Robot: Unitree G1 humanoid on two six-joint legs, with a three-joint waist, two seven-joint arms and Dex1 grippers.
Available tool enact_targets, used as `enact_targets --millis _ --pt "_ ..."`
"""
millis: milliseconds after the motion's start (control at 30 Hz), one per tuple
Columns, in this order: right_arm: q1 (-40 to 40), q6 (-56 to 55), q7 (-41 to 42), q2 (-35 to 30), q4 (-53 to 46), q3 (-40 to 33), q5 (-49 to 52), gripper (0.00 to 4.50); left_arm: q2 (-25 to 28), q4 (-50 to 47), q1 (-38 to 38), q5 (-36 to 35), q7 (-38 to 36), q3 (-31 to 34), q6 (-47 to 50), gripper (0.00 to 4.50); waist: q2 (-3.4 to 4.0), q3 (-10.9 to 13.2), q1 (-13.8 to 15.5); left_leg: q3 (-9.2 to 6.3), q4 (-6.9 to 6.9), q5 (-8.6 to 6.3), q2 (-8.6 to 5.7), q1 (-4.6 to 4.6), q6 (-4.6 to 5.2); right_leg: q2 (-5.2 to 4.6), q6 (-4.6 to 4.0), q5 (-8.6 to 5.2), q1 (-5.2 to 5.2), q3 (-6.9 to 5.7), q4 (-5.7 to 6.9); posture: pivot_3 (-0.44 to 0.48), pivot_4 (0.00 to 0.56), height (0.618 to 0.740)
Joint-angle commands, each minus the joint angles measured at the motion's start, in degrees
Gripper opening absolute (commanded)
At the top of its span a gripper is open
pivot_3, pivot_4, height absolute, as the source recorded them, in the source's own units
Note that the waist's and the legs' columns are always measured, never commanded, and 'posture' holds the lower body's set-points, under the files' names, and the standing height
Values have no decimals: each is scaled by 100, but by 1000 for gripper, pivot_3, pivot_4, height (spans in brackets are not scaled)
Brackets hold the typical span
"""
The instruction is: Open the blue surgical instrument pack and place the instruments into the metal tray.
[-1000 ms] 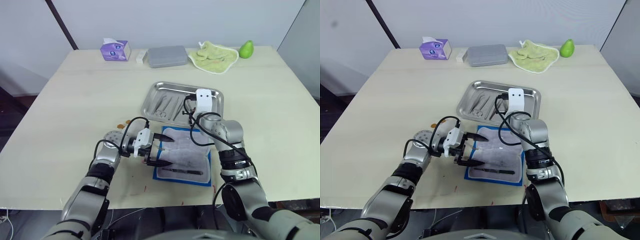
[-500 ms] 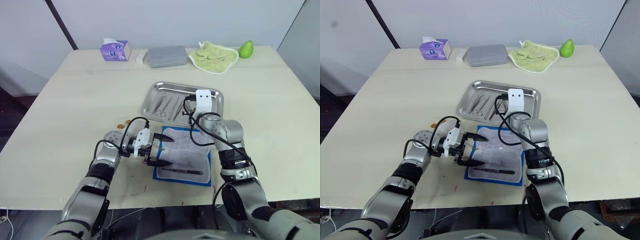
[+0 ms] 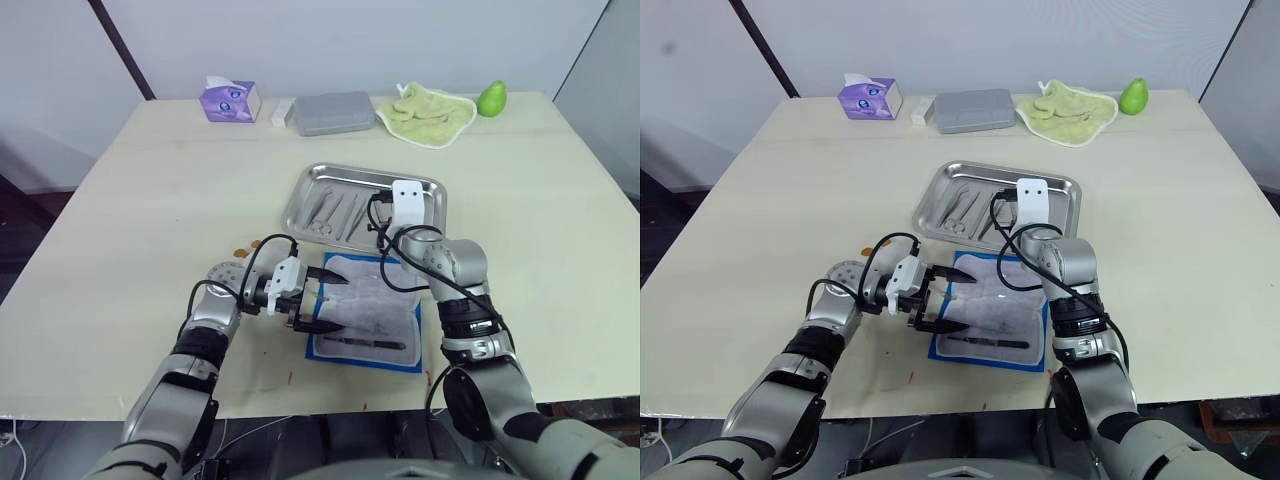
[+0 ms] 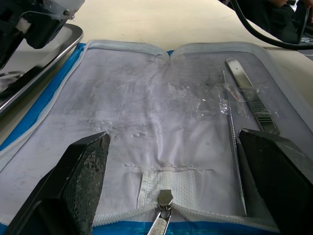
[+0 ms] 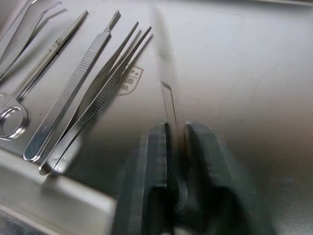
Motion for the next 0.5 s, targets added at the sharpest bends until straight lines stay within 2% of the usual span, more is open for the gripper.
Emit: enact_targets --millis 33,67,200,333,400,500 --pt "-351 -23 95 290 -331 35 -1 2583 -41 379 326 353 -211 -287 78 4500 0 0 0 0 0 0 0 0 0 0 0 0 0 0 0 0 150 740" --pt "-338 -53 130 278 -404 24 18 2928 -42 387 323 352 -213 -286 75 4500 0 0 0 0 0 0 0 0 0 0 0 0 0 0 0 0 150 740" --pt "-156 -180 506 106 -949 196 99 2928 -45 397 325 341 -216 -277 71 4500 1 0 0 -2 0 0 0 1 0 0 0 0 0 1 1 0 150 740" --pt "291 -418 1338 -358 -1833 605 186 2928 -38 444 321 335 -226 -257 48 4500 1 0 7 -12 -1 0 0 1 1 1 1 -1 1 -1 -1 0 150 740" --pt "583 -894 2019 -603 -2158 693 362 2928 -29 482 312 334 -235 -245 33 4500 -3 -2 16 -16 -2 -1 0 0 1 1 1 -1 2 -4 -5 0 150 740" --pt "829 -970 2445 -898 -2493 608 540 2928 -18 509 308 333 -242 -235 22 4500 -3 -1 14 -15 0 -1 -1 -1 2 0 2 -1 5 -2 -8 0 150 740"
